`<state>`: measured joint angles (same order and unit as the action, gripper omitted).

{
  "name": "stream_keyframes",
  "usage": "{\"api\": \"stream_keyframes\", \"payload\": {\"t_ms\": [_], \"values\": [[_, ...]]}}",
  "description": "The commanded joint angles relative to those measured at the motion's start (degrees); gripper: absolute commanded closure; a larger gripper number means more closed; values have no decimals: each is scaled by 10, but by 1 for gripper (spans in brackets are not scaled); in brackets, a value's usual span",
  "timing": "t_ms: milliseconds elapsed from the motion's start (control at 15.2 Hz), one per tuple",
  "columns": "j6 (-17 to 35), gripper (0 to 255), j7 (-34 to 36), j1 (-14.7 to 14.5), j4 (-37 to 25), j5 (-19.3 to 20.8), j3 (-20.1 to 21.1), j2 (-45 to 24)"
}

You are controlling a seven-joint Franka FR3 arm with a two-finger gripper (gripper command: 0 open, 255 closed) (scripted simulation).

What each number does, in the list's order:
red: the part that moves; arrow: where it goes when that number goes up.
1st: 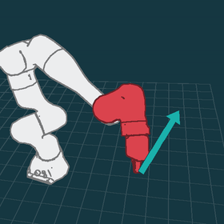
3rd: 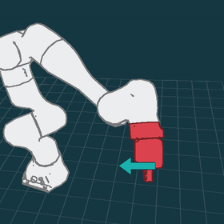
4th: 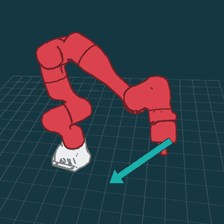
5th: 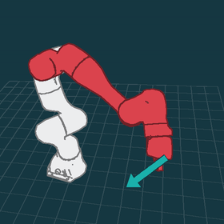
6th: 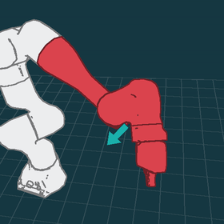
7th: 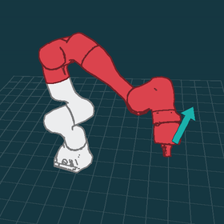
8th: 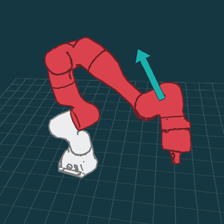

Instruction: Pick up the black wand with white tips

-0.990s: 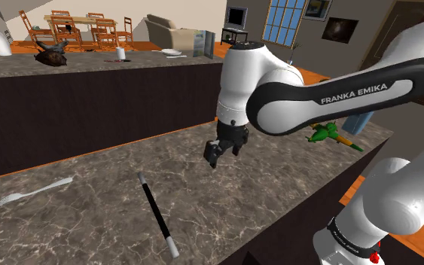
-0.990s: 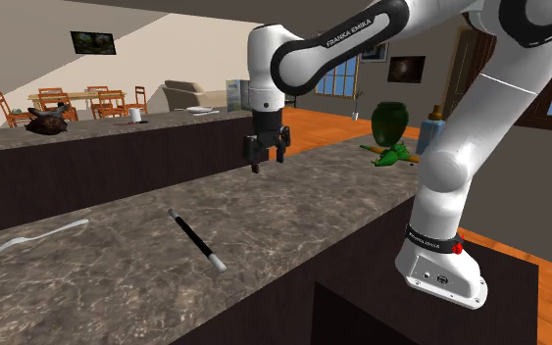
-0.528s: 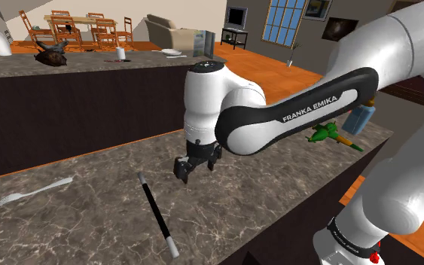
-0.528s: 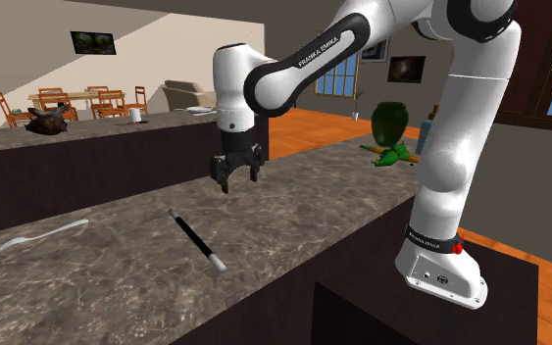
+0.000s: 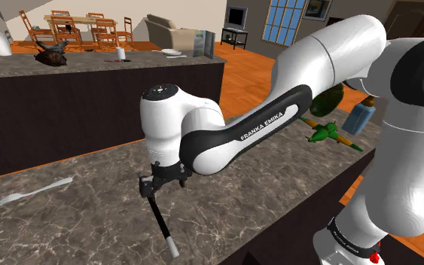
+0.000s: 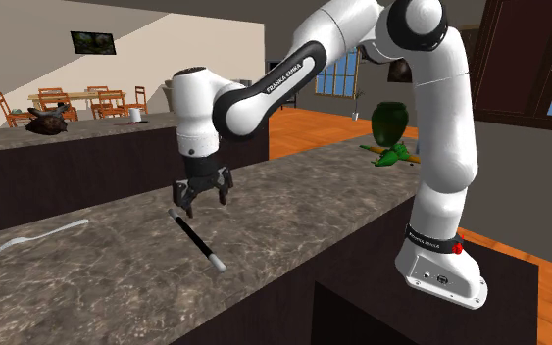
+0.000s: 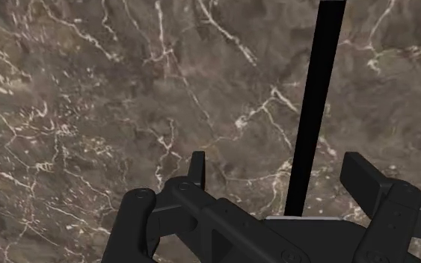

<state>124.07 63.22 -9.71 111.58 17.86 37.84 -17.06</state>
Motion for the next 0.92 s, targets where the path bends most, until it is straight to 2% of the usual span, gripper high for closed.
{"api": "stream_keyframes", "payload": {"t_ms": [0,132,726,792,858], "values": [[-8,0,33,-28,-46,31,-9,-49],[-16,0,52,-51,-85,50,-19,-87],[25,0,71,-63,-71,76,-36,-119],[26,255,71,-62,-68,75,-35,-117],[26,255,70,-62,-69,75,-35,-118]]}}
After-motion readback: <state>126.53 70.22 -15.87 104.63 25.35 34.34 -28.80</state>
